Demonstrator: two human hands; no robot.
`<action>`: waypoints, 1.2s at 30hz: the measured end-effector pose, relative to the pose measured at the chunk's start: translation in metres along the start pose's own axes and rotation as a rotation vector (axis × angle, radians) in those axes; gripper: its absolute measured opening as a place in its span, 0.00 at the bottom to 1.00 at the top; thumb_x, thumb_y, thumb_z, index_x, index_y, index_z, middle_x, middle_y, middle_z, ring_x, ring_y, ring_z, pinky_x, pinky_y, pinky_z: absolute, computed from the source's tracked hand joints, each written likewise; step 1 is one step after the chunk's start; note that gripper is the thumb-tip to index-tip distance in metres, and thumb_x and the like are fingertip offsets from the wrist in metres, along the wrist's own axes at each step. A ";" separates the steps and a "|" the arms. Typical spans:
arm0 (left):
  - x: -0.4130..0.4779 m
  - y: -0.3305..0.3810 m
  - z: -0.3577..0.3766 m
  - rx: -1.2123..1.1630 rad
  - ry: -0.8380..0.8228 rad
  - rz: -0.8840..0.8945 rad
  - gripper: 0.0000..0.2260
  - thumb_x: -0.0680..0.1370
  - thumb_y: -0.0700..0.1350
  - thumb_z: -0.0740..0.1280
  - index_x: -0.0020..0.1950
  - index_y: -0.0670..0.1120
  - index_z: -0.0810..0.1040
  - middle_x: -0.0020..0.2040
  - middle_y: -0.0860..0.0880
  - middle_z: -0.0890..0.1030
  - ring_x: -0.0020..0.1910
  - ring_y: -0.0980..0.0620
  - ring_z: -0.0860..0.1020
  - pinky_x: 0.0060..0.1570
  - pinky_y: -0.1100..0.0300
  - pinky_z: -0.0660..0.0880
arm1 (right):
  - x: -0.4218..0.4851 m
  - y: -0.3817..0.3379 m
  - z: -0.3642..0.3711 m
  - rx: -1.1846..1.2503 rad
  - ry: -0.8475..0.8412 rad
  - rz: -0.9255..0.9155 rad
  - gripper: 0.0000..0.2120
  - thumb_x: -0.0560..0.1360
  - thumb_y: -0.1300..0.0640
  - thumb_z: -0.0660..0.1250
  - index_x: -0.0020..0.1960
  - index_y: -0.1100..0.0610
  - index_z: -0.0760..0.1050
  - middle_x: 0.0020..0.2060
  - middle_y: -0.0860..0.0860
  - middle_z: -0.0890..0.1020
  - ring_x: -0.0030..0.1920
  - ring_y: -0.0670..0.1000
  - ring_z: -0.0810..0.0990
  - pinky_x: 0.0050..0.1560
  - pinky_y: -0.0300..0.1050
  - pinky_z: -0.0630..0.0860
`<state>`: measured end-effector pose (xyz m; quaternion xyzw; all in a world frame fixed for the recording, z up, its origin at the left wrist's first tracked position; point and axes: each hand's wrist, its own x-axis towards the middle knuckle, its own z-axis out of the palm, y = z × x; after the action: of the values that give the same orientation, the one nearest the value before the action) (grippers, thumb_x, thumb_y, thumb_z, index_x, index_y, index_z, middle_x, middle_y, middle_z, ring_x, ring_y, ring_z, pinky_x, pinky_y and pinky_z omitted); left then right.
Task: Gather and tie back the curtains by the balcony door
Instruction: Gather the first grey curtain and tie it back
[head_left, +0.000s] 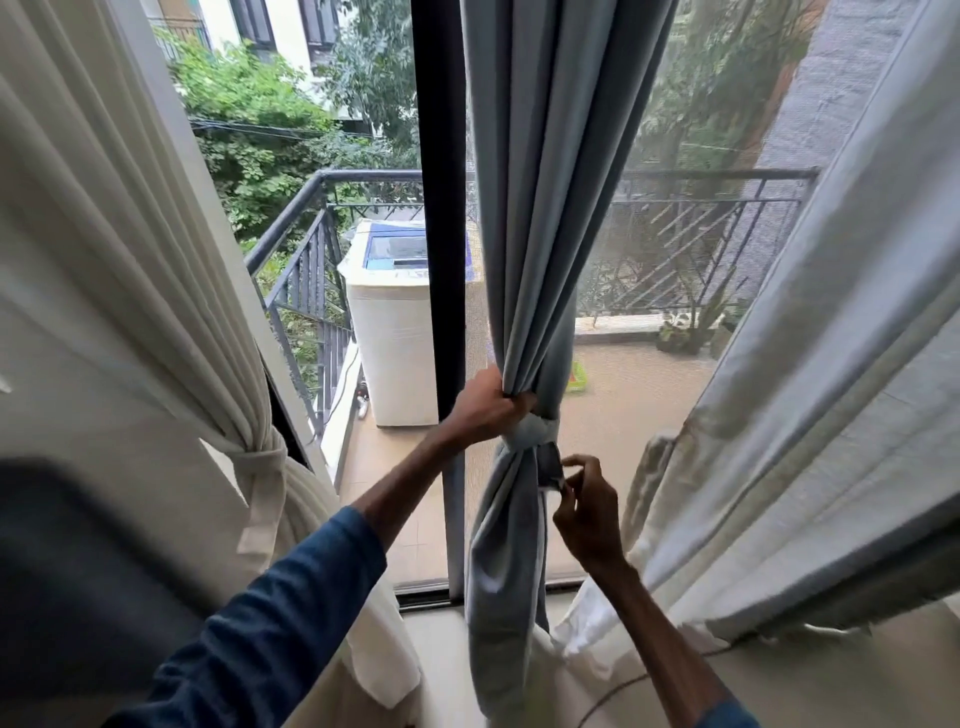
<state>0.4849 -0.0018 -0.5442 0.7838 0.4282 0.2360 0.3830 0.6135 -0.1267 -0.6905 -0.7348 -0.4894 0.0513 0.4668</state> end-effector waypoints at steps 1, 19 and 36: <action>-0.002 0.001 0.000 0.033 -0.012 0.011 0.10 0.71 0.44 0.68 0.32 0.49 0.70 0.32 0.51 0.75 0.35 0.49 0.75 0.30 0.60 0.67 | -0.006 0.006 0.002 -0.015 -0.012 -0.012 0.20 0.67 0.74 0.62 0.55 0.57 0.72 0.32 0.48 0.78 0.35 0.53 0.80 0.39 0.47 0.73; -0.012 -0.014 0.009 0.139 0.047 0.087 0.10 0.76 0.53 0.66 0.38 0.50 0.72 0.34 0.52 0.74 0.34 0.48 0.75 0.30 0.60 0.68 | 0.032 -0.005 -0.002 0.081 -0.141 0.045 0.03 0.73 0.59 0.75 0.46 0.53 0.87 0.39 0.44 0.87 0.40 0.29 0.80 0.42 0.23 0.70; 0.003 -0.020 0.011 0.212 0.053 0.275 0.22 0.67 0.74 0.68 0.47 0.57 0.77 0.39 0.58 0.79 0.38 0.58 0.78 0.33 0.63 0.74 | 0.049 0.004 0.004 0.394 -0.407 0.394 0.04 0.75 0.64 0.73 0.47 0.58 0.80 0.40 0.58 0.84 0.36 0.54 0.83 0.28 0.40 0.76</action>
<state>0.4843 0.0032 -0.5665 0.8643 0.3496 0.2603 0.2510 0.6390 -0.0872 -0.6774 -0.6855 -0.4021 0.3796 0.4735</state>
